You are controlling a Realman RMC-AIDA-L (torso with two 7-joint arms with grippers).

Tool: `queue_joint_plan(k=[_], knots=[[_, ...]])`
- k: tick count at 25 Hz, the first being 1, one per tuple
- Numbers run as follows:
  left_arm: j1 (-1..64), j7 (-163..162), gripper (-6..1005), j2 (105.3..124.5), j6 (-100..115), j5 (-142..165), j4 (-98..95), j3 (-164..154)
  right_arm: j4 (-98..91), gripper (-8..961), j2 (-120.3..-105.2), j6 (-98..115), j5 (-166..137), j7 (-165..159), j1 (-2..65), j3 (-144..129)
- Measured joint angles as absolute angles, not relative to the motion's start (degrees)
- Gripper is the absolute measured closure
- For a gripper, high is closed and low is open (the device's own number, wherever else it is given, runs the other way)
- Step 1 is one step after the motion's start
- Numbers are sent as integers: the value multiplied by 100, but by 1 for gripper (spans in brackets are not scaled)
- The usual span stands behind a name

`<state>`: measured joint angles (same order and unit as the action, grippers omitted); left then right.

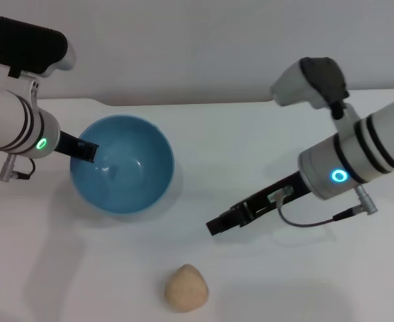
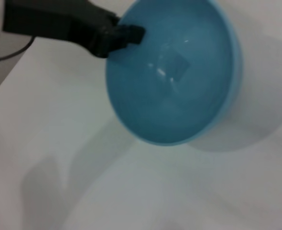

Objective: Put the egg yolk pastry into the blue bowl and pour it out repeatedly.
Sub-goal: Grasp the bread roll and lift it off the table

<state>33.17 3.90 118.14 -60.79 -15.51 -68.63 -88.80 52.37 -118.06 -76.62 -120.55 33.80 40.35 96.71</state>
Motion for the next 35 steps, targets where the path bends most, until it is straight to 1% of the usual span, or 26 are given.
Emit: queue_joint_plan(k=[4, 9, 12, 17, 35], knots=[[3300, 389, 1002, 11813, -6114, -1556, -6864, -8876, 5227, 622, -11830, -7668, -12028, 3409, 4172, 9240], [3316, 388, 1002, 11813, -6102, -1590, -6865, -8874, 4961, 578, -11864, -7325, -12051, 3314, 4465, 8422], [3329, 391, 1002, 11816, -6090, -1591, -6866, -8898, 4937, 552, -11886, -7146, -12025, 3251, 4522, 8079], [3323, 381, 1002, 11810, -6072, -1591, -6871, -8940, 4914, 425, -11885, -6917, -12007, 3156, 4496, 7991], [3315, 383, 1002, 11833, -6015, -1611, -6864, -8951, 4432, 451, -11911, -6254, -11211, 3201, 4519, 7315]])
